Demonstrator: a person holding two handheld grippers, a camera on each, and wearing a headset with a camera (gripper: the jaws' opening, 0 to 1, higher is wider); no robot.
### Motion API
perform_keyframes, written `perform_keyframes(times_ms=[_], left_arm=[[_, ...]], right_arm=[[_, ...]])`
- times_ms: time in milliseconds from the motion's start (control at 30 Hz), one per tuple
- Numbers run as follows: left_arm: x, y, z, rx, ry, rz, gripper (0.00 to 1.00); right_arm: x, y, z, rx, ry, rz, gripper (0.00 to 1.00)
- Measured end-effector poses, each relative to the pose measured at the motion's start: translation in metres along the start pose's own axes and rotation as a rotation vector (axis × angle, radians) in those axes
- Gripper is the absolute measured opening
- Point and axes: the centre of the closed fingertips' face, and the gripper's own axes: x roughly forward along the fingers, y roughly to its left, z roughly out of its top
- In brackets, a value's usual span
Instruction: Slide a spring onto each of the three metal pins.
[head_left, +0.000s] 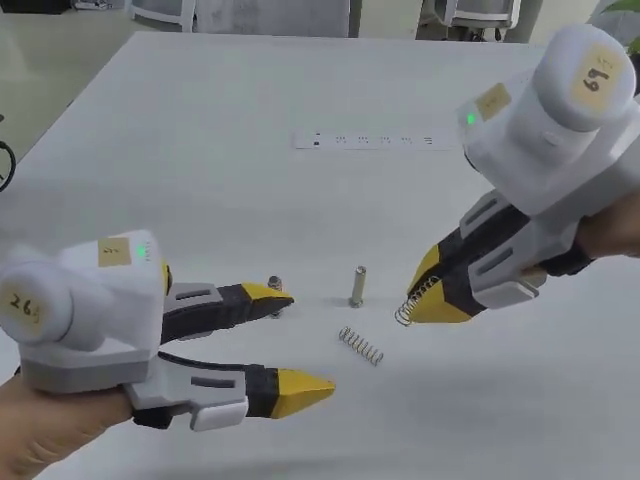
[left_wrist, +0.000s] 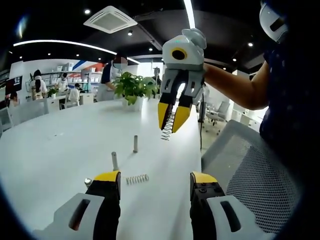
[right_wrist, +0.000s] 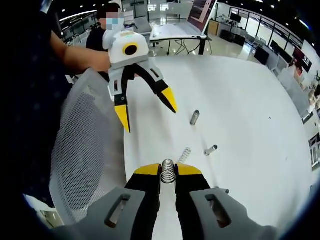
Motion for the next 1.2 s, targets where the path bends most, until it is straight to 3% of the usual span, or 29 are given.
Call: perform_keyframes(times_ms=[633,1200], left_arm=[[-0.001,0.001,0.001,-0.011,-0.016,0.013,0.52],[0.0,0.003,-0.001,-0.007,-0.009,0.013,0.51]], right_arm=[[-0.014,-0.026,-0.016,0.051,0.021,-0.047,0.08],[-0.025,-0.069,-0.049,0.098,0.118,-0.114,0.08]])
